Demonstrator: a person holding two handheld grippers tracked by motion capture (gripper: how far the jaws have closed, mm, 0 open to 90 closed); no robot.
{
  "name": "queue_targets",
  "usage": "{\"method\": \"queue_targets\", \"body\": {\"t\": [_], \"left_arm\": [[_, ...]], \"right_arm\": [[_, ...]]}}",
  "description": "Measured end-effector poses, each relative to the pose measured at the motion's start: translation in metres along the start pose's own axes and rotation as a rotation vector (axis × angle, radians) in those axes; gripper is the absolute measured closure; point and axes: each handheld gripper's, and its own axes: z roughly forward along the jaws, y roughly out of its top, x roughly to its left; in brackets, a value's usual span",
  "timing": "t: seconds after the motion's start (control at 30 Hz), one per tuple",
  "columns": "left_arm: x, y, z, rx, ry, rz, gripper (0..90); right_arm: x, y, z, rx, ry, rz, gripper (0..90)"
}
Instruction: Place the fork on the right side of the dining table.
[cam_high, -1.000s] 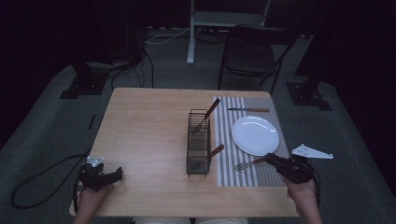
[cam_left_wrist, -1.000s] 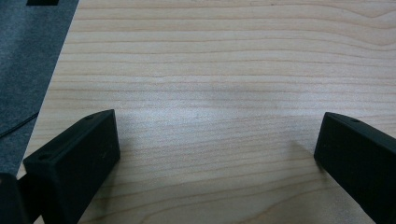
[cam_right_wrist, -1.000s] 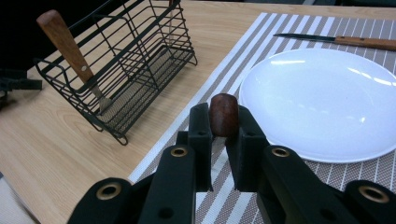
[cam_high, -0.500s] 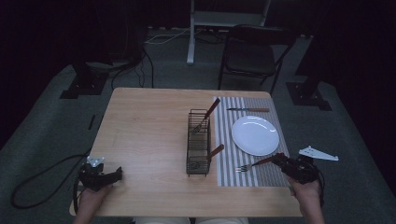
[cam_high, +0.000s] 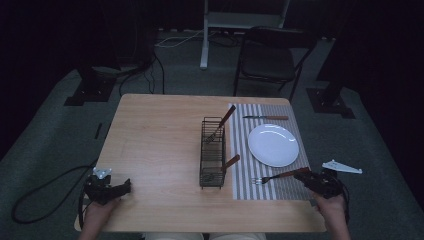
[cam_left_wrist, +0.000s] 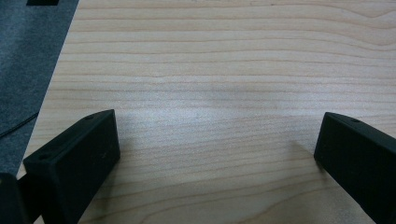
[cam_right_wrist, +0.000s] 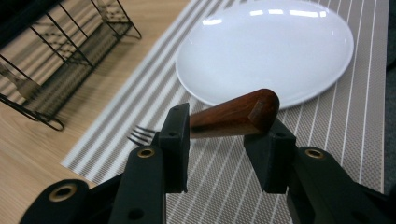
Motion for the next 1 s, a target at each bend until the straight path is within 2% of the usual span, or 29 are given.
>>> {"method": "queue_targets", "body": {"t": [0.27,0.4,0.5,0.67,0.83,1.0], "left_arm": [[0.0,0.0,0.0,0.0,0.0,0.0,0.5],[0.0,0.0,0.0,0.0,0.0,-0.001,0.5],[0.0,0.0,0.0,0.0,0.0,0.0,0.5],[0.0,0.0,0.0,-0.002,0.0,0.0,0.5],[0.0,0.0,0.0,-0.002,0.0,-0.001,0.5],[0.0,0.0,0.0,-0.002,0.0,0.0,0.5]], "right_arm": [[-0.009,-0.013,0.011,0.03,0.025,0.033,60.4],[-0.018,-0.018,0.017,0.053,0.049,0.056,57.8],[-0.022,-0.02,0.022,0.065,0.059,0.051,54.0],[-0.028,-0.024,0.029,0.088,0.013,0.053,48.9],[-0.031,-0.03,0.034,0.121,-0.048,0.026,46.8],[-0.033,-0.033,0.039,0.142,-0.075,0.009,46.7]]}}
